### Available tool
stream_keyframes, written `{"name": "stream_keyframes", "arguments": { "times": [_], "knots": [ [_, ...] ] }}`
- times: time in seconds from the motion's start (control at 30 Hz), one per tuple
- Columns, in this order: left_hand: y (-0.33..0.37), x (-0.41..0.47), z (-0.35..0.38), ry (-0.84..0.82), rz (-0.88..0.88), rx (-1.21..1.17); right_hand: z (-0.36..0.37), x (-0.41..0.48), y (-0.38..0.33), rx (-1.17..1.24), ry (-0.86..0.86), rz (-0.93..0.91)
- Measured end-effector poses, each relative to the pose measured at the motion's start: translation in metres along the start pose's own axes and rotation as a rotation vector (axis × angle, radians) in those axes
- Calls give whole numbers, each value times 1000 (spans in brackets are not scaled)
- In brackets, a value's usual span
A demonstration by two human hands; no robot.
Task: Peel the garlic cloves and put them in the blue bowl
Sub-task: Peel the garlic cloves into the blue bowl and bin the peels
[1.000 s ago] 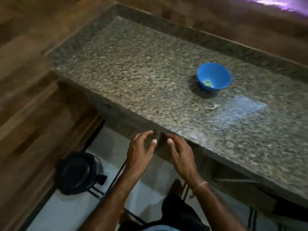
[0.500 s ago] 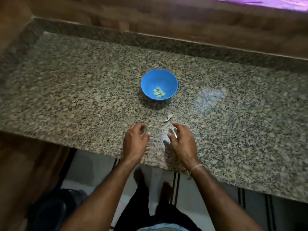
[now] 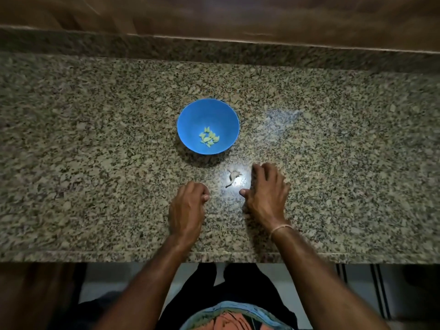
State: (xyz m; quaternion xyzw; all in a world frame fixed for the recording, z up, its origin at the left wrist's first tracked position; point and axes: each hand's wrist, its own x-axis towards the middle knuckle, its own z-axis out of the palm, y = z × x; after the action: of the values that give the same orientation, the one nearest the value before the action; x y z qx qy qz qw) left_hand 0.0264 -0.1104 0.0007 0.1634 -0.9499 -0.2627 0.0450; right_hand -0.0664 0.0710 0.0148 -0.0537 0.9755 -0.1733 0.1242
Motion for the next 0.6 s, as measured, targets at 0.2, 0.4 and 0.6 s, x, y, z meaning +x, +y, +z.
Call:
{"name": "stream_keyframes", "arguments": {
  "times": [0.2,0.4,0.6],
  "knots": [
    [45,60,-34,201,-37,-147,0,4,-2,-23,-9,5],
    [50,119,-39,241,-88,24,2,4,5,-24,-12,-24],
    [70,56,-1,81,101,-62,7,6,14,-16,39,-77]
  ]
}}
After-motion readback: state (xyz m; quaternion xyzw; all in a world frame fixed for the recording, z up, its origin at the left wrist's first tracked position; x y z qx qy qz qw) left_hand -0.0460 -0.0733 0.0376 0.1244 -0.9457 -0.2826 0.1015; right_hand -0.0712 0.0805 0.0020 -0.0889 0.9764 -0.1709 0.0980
